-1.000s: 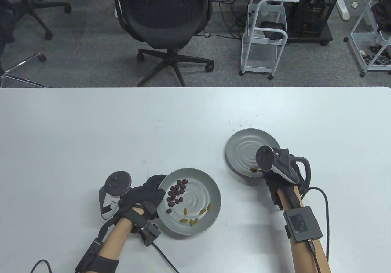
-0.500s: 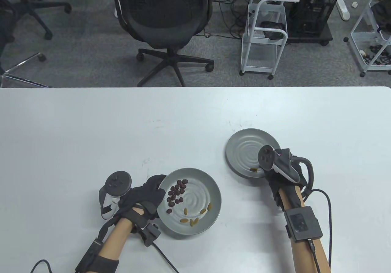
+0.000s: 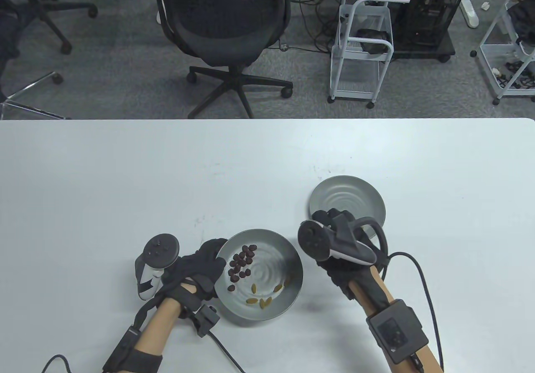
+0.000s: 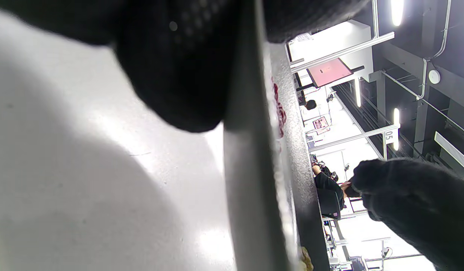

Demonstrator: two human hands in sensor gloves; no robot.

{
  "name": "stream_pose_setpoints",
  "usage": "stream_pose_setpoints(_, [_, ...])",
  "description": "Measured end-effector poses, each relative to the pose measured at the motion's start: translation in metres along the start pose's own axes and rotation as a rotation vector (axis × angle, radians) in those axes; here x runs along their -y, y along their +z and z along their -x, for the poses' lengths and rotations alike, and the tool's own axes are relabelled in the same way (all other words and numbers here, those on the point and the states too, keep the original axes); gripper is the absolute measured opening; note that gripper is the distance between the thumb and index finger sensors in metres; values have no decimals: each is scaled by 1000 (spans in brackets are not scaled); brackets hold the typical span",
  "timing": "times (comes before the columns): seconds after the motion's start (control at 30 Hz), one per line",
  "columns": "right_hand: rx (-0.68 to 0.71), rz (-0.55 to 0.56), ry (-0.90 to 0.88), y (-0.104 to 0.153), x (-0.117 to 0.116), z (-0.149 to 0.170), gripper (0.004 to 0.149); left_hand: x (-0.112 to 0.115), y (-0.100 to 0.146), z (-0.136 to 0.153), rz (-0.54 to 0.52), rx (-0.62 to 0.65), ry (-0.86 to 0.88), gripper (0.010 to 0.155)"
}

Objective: Pick raisins with hand pinch into plate

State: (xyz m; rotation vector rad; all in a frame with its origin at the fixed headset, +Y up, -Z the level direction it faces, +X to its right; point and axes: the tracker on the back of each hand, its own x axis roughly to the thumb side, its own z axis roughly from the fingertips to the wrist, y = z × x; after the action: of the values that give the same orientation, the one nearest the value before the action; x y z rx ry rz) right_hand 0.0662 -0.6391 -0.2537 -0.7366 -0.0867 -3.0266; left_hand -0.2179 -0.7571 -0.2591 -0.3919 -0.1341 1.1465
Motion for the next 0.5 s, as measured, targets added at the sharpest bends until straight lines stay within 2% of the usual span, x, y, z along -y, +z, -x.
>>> stream_pose_setpoints(0.2, [209, -12, 35, 6, -8, -58, 51, 0, 0, 0, 4, 2, -3, 58])
stream_pose_setpoints(0.27, [225, -69, 83, 6, -15, -68, 51, 0, 0, 0, 5, 4, -3, 58])
stream_pose_setpoints(0.5, [166, -225, 172, 2, -28, -69, 53, 0, 0, 1, 7, 3, -3, 58])
